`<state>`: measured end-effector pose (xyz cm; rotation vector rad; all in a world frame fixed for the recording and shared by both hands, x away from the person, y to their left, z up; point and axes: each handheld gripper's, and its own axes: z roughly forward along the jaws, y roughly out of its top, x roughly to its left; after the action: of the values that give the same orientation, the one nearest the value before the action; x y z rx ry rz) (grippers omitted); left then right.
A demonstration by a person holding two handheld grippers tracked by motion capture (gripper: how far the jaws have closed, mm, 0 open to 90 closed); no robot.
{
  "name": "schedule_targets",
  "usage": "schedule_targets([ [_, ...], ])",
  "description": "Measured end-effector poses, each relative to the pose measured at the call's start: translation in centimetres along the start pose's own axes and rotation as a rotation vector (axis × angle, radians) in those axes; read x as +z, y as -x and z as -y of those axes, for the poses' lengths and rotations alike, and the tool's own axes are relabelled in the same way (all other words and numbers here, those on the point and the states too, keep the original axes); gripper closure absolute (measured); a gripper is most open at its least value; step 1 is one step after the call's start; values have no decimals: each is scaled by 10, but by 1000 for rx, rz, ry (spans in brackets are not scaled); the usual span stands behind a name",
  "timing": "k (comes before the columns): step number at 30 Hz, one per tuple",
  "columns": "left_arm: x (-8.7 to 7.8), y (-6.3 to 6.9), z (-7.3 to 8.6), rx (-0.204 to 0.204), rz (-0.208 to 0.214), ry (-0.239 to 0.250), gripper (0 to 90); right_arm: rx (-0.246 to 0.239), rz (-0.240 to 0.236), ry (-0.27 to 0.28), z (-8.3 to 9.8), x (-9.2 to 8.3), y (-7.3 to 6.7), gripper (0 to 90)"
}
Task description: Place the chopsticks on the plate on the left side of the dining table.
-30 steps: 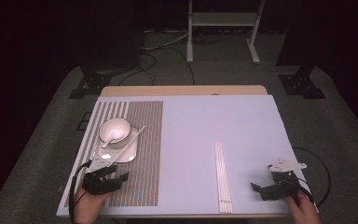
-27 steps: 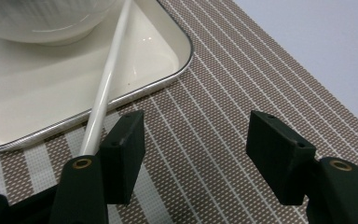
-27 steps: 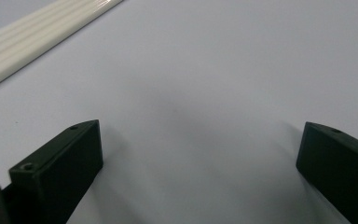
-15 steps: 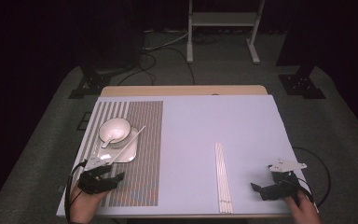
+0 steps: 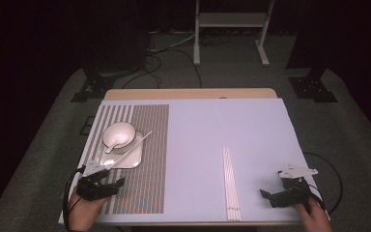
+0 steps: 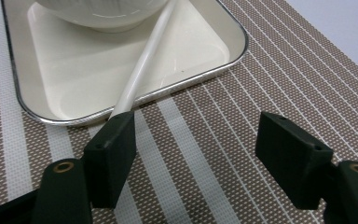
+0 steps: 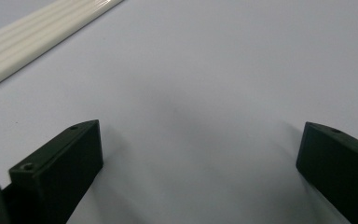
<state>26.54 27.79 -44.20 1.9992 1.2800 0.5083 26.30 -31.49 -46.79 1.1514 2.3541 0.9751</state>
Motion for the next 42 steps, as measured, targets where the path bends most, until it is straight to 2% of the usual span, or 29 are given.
schedule_targets([
  [7,-1,-4,1,-20,-20,15,201,0,0,0,0,0,0,0],
  [18,-2,-15,2,-39,-41,16,170,0,0,0,0,0,0,0],
  [29,1,-24,1,-54,-69,11,101,0,0,0,0,0,0,0],
  [42,2,-34,0,-71,-82,14,100,0,0,0,0,0,0,0],
])
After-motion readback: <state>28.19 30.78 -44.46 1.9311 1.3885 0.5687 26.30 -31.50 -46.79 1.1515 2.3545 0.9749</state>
